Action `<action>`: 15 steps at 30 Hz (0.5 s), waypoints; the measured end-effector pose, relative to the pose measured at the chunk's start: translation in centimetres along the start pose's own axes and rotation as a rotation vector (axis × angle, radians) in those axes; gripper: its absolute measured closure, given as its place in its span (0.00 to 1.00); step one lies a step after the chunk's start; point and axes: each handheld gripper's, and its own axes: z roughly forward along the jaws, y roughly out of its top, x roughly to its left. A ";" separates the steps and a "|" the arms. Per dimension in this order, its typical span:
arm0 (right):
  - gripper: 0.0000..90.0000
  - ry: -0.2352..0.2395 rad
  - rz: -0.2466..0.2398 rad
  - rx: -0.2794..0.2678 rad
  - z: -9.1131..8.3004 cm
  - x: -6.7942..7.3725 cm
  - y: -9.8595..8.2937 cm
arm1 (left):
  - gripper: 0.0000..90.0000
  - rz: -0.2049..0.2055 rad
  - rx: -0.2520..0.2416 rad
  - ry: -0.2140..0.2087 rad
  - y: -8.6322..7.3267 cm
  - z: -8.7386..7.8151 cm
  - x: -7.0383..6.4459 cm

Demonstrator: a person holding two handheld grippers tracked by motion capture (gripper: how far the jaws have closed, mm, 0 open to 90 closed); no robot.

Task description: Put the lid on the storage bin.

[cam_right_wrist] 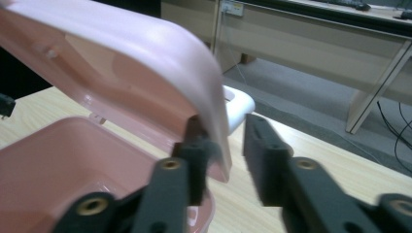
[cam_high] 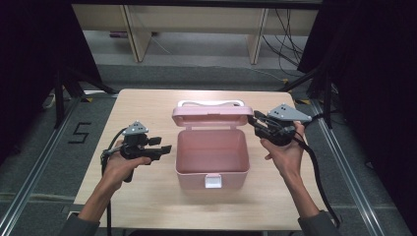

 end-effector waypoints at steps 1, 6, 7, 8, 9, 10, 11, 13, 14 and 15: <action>0.87 0.010 -0.019 0.015 -0.1 0.0 0.1 | 0.49 0.001 0.001 0.001 0.0 0.0 0.0; 0.93 -0.027 -0.056 0.012 -0.2 0.9 0.0 | 0.48 -0.006 0.003 0.005 -0.3 0.0 0.2; 0.93 -0.029 -0.062 0.010 -0.3 0.9 0.0 | 0.48 -0.006 -0.002 0.010 -0.3 0.0 0.2; 0.93 -0.026 -0.052 0.017 -0.4 1.0 0.0 | 0.48 -0.007 -0.001 0.011 -0.3 0.0 0.2; 0.93 -0.030 -0.070 0.018 -0.5 1.1 -0.1 | 0.49 0.011 0.015 0.010 -0.3 -0.2 0.3; 0.93 -0.034 -0.070 0.013 -0.6 1.3 -0.3 | 0.49 0.009 0.015 0.009 -0.3 -0.2 0.3; 0.93 -0.037 -0.064 0.015 -0.7 1.5 -0.4 | 0.49 -0.010 0.002 0.007 -0.3 -0.1 0.2; 0.93 -0.031 -0.066 0.009 -0.8 1.7 -0.6 | 0.49 -0.004 0.007 0.005 -0.4 -0.1 0.2; 0.93 -0.038 -0.064 0.011 -1.0 1.8 -0.7 | 0.49 -0.005 0.008 0.004 -0.4 -0.1 0.1; 0.93 -0.037 -0.061 0.012 -1.1 1.8 -0.9 | 0.49 -0.005 0.003 0.001 -0.4 -0.1 0.1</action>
